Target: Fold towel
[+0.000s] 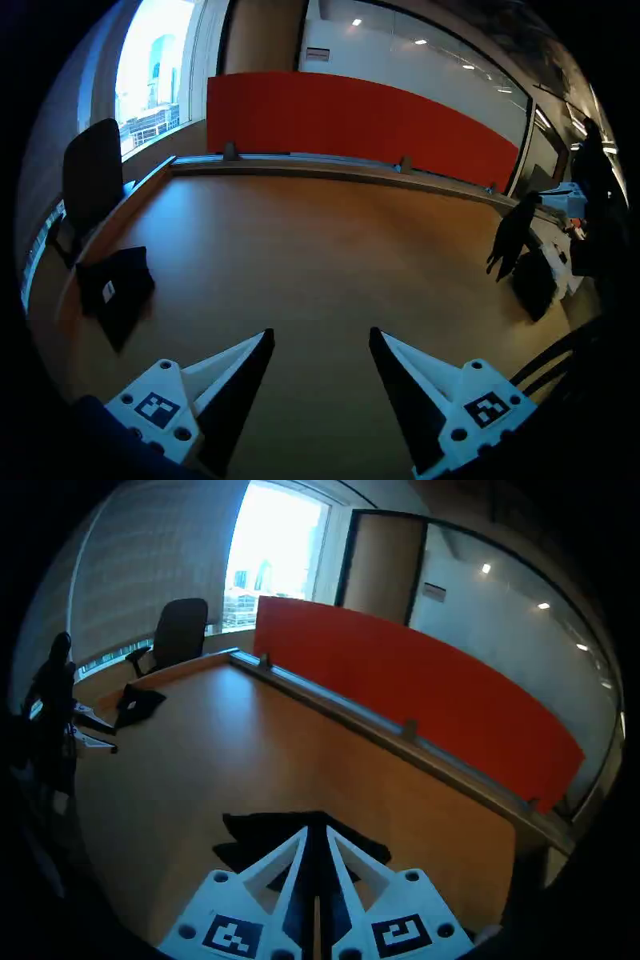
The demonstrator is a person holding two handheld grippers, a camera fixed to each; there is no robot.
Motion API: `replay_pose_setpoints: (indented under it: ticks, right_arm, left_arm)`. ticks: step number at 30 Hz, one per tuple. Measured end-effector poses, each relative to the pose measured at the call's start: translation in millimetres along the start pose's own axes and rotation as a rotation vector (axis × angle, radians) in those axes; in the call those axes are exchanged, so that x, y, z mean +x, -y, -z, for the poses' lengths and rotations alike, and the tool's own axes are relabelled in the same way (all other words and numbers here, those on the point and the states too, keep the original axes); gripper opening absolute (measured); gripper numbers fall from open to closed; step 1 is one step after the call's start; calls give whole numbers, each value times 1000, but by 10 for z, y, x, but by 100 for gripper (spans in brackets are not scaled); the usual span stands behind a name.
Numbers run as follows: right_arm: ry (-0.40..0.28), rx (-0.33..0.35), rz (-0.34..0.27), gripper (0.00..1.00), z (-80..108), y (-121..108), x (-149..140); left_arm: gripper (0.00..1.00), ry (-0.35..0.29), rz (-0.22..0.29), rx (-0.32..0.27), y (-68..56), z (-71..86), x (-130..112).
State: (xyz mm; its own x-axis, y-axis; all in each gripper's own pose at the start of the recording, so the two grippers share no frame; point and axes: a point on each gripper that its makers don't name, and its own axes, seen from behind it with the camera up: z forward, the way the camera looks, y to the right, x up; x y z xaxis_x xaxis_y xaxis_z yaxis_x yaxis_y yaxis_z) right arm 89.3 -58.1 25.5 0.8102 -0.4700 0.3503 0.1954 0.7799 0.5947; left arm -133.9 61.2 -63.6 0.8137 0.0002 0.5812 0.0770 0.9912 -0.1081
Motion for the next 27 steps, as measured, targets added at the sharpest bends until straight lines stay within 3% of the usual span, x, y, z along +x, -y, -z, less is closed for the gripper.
replay_pose_setpoints:
  ticks: [14, 27]
  right_arm:
    - [20, -72, -14, 9, 221, -675, -156]
    - [43, -173, -71, 9, 475, -1492, -283]
  left_arm:
    - [88, 9, -18, 8, -36, -39, 54]
    - [88, 21, -26, 15, -68, -67, 43]
